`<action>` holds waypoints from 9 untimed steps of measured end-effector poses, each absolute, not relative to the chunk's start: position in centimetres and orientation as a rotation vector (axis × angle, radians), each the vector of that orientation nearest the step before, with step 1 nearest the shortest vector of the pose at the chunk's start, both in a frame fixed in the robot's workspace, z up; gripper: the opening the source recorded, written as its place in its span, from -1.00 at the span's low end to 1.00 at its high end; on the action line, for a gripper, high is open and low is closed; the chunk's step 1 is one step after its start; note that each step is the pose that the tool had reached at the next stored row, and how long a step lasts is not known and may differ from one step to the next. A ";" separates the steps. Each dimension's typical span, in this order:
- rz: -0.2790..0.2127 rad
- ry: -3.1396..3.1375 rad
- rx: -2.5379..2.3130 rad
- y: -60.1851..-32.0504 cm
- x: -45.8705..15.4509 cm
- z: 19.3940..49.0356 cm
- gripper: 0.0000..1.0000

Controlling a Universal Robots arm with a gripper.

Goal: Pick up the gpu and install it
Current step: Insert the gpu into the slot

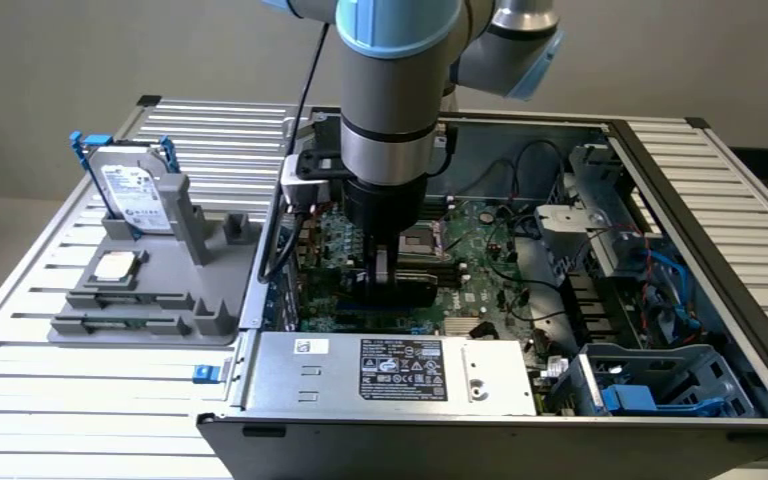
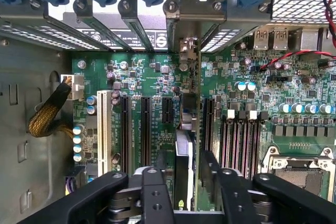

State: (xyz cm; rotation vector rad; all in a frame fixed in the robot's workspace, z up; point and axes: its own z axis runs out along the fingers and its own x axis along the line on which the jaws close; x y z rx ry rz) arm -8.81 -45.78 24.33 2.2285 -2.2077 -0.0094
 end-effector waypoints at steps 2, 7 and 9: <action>-0.009 -2.208 2.228 -45.8 -8.8 24.4 -0.06; -0.010 -2.207 2.228 -45.8 -8.8 25.2 -0.06; -0.011 -2.207 2.228 -45.8 -8.8 25.7 -0.06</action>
